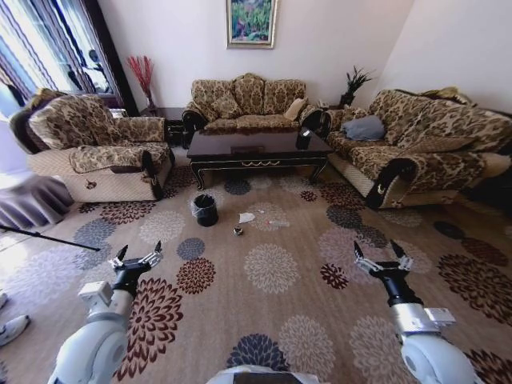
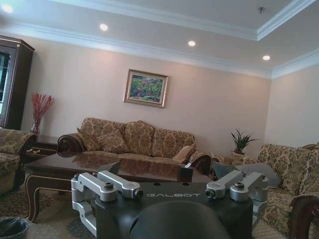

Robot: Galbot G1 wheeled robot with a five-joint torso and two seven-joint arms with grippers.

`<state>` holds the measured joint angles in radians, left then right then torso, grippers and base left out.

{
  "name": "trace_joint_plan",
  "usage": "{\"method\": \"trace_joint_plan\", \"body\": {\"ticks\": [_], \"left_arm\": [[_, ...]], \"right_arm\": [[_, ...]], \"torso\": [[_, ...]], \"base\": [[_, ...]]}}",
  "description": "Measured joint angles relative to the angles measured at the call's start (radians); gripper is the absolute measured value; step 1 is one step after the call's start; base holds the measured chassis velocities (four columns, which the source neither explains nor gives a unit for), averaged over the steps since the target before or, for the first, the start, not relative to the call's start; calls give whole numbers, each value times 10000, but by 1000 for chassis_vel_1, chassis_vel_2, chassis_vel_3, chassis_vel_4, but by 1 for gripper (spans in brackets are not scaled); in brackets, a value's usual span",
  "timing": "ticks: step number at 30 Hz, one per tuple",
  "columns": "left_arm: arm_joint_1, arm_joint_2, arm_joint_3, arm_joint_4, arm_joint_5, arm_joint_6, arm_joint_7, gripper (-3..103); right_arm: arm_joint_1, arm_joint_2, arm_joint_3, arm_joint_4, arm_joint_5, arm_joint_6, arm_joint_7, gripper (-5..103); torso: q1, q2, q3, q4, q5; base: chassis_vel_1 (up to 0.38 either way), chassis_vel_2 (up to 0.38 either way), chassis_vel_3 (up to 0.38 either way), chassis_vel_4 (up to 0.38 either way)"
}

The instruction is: Move to the front of the table and pick up the trash from the floor, then place it into the trash bin.

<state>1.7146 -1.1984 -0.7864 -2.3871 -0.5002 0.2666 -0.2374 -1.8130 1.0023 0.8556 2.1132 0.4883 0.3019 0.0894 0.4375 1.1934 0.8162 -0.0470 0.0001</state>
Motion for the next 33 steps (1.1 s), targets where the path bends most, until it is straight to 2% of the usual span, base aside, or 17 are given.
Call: {"method": "trace_joint_plan", "body": {"ticks": [3,5,7,10,26,33], "left_arm": [[187,41,3,93,6,-547,180,100],[223,37,22,99,-64,-613,210,100],[243,-48,87,244,-127,-1040,550,100],[181,-106,133,423,-73,-1324,707,100],[28,-57,117,641,-134,-1377,725,100],[-36,-9,129,629,-94,-1359,724,100]], "right_arm": [[193,-59,-13,-110,154,79,-6,100],[232,-76,-13,-128,190,83,-6,100],[415,-146,-23,-259,270,114,-19,100],[538,-189,-47,-365,292,136,-47,100],[744,-198,-161,-666,348,157,-129,100],[732,-158,-148,-644,359,150,-109,100]], "torso": [[0,0,0,0,-2],[0,0,0,0,-2],[0,0,0,0,-1],[1,0,0,-1,-1],[0,-3,-1,-1,-1],[-130,-286,-152,-2,-1]], "base": [[0,0,0,0],[0,0,0,0],[0,0,0,0],[0,0,0,0],[0,0,0,0],[0,0,0,0]]}}
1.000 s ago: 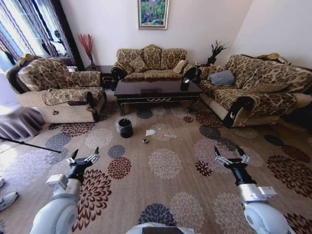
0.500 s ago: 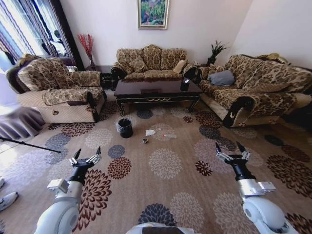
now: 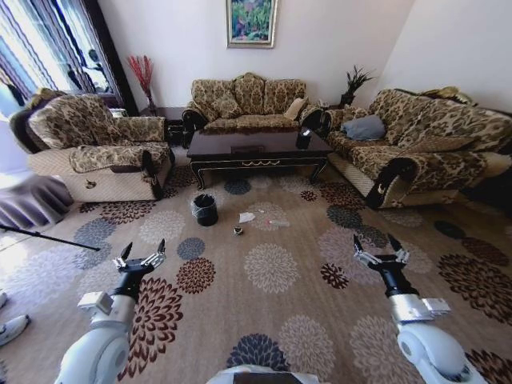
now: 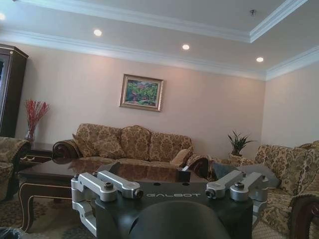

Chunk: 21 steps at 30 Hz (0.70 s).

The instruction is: Move to the front of the table and pick up the trash from the floor, then place it into the trash bin.

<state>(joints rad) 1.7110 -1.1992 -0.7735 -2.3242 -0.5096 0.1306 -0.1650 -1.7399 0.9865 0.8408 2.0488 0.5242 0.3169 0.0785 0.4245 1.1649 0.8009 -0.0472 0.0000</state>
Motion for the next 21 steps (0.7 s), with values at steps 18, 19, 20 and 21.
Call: {"method": "trace_joint_plan", "body": {"ticks": [18,19,20,21], "left_arm": [[51,34,-76,-46,1,0,-19,100],[53,28,-77,-46,6,1,-20,100],[55,13,-76,-46,15,3,-21,100],[55,13,-76,-46,15,3,-21,100]], "right_arm": [[41,-9,-42,60,195,0,-29,100],[45,-9,-44,68,206,0,-33,100],[63,-8,-44,71,212,0,-43,100],[63,-8,-44,71,212,0,-43,100]], "torso": [[-459,-1002,-543,0,0],[-481,-1053,-572,0,0],[-517,-1139,-622,0,0],[-517,-1139,-622,0,0]], "base": [[0,0,0,0],[0,0,0,0],[0,0,0,0],[0,0,0,0]]}}
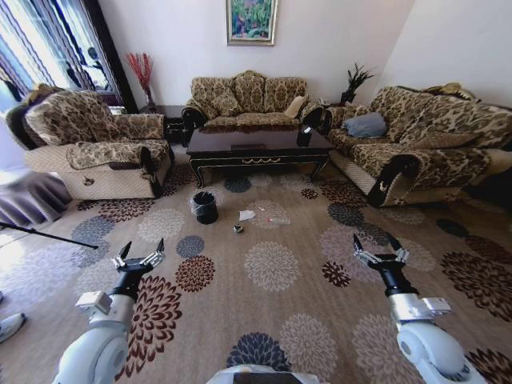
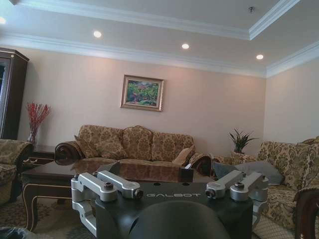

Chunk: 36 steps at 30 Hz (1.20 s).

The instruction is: Move to the front of the table and pick up the trash from the floor, then place it into the trash bin.

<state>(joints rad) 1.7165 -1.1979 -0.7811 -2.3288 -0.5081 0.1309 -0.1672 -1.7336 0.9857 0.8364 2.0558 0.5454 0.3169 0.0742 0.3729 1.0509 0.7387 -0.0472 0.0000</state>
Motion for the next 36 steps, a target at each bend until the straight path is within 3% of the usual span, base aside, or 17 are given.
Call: {"method": "trace_joint_plan", "body": {"ticks": [17,32,36], "left_arm": [[24,-45,46,144,-8,5,42,100],[-352,505,-274,932,-88,-142,211,100],[-507,668,-302,1159,150,-389,531,100]], "right_arm": [[52,-27,36,-12,61,16,-72,100],[152,-71,79,-286,43,131,-142,100],[140,-47,98,-324,31,157,-143,100]], "torso": [[-371,-850,-482,0,0],[-679,-1557,-879,0,0],[-759,-1744,-985,0,0]], "base": [[0,0,0,0],[0,0,0,0],[0,0,0,0]]}}
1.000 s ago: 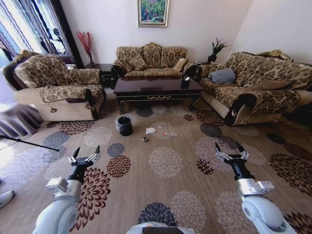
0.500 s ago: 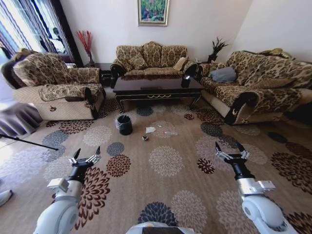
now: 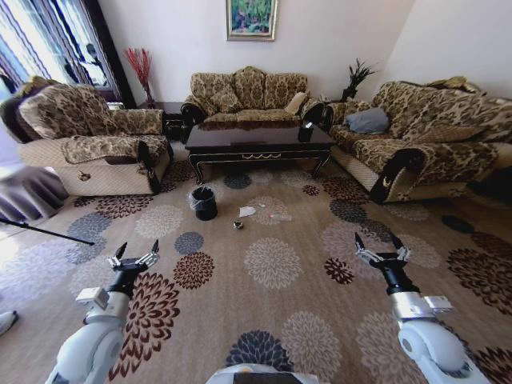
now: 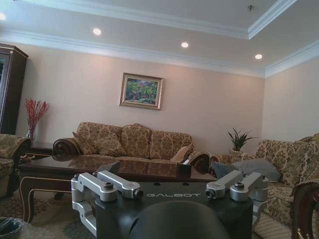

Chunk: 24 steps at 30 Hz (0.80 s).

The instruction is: Move to the front of the table and pick up the trash from the floor, then place it into the trash bin.

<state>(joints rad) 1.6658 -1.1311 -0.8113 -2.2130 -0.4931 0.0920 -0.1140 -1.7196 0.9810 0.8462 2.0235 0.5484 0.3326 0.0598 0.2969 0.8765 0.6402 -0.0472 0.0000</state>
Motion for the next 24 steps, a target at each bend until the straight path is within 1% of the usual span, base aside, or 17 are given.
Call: {"method": "trace_joint_plan", "body": {"ticks": [2,3,4,5,9,11,13,24], "left_arm": [[-73,62,-41,119,138,-219,295,100],[-120,111,-90,174,180,-439,587,100],[-138,127,-111,191,178,-564,731,100],[-138,127,-111,191,178,-564,731,100],[-204,150,-155,334,132,-1285,1322,100],[-208,146,-155,351,117,-1315,1338,100],[-210,119,-157,388,79,-1376,1365,100],[-191,81,-314,313,-71,-1365,1311,100]], "right_arm": [[-7,6,19,0,-1,4,0,100],[-9,7,32,0,-1,5,0,100],[-11,8,35,0,-2,5,0,100],[-11,8,35,0,-2,5,0,100],[-11,21,35,-1,-7,5,1,100],[-12,25,35,0,-8,5,1,100],[-29,46,32,11,-14,5,1,100],[-87,66,27,86,-21,6,8,100]], "torso": [[-38,-89,-51,-1,-1],[-74,-175,-103,0,-1],[-91,-218,-128,0,-1],[-91,-218,-128,0,-1],[-187,-442,-261,0,0],[-195,-465,-275,0,-1],[-237,-574,-338,0,0],[-350,-851,-502,0,0]], "base": [[0,0,0,0],[0,0,0,0],[0,0,0,0],[0,0,0,0],[0,0,0,0],[0,0,0,0],[0,0,0,0],[0,0,0,0]]}}
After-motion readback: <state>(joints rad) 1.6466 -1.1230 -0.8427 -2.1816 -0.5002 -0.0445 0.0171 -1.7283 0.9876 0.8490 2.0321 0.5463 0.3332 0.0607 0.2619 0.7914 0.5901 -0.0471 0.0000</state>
